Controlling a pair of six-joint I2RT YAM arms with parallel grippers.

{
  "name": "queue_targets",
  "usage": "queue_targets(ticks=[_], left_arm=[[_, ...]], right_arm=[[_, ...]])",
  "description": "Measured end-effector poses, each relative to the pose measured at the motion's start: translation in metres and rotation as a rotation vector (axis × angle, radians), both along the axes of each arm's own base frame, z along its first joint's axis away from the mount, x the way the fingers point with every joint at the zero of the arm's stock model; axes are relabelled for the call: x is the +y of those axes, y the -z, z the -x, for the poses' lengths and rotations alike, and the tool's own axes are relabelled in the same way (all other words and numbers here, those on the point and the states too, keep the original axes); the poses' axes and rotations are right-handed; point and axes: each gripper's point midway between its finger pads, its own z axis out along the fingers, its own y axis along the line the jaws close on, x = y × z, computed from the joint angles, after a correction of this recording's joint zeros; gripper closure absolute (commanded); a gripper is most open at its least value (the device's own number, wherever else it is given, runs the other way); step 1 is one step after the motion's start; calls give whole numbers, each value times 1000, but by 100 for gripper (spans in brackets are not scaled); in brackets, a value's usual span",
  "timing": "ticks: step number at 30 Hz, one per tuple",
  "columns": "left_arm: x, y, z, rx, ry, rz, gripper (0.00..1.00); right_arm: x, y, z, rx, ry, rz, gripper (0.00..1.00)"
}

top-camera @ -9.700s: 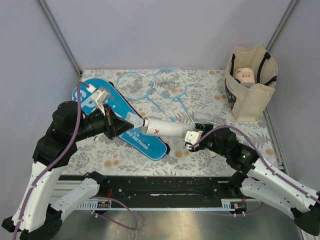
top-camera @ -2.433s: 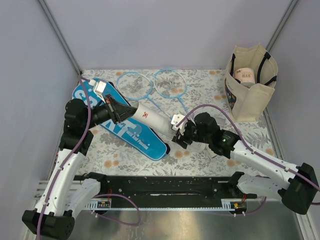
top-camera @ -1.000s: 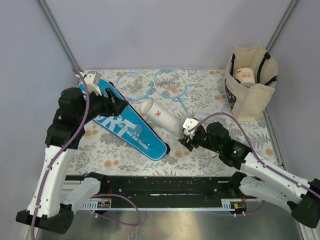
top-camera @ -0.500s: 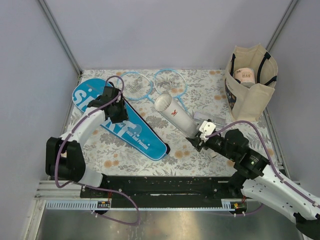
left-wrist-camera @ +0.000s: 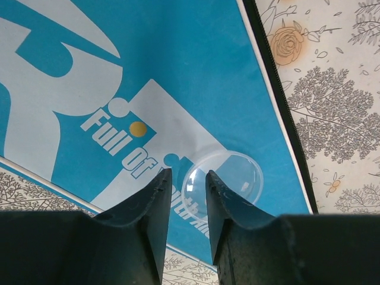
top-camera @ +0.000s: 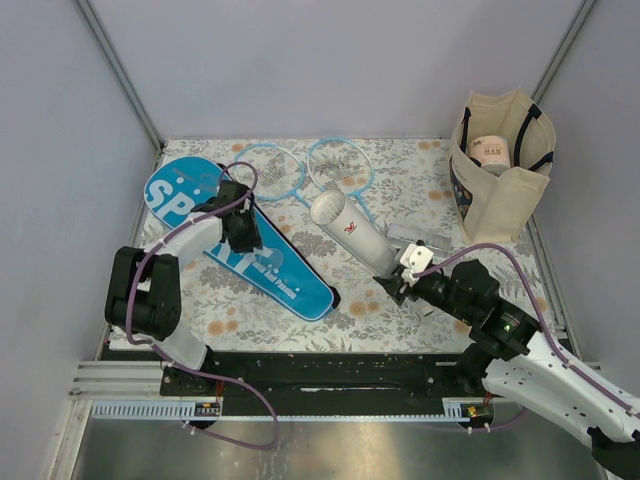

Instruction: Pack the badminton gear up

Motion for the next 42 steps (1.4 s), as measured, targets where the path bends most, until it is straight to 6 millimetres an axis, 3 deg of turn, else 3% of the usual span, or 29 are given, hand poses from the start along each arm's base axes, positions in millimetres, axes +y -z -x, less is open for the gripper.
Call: queue_targets(ticks=[14,17,25,31,36,42], left_arm=[[0,32,11,72,3,-4,76],[-1,33,11,71,7,-3,78],[-6,33,11,66,28,3,99],[-8,33,14,66,39,15,100],[-13,14,19,31,52,59,100],[-32,-45,19,-112,96,190,100]], right_arm=[[1,5,-1,8,0,9,59],[1,6,-1,12,0,13,59],[3,10,-2,22,0,25,59],[3,13,-2,29,0,29,59],[4,16,-2,36,-3,33,59],[9,28,1,60,-38,61,59]])
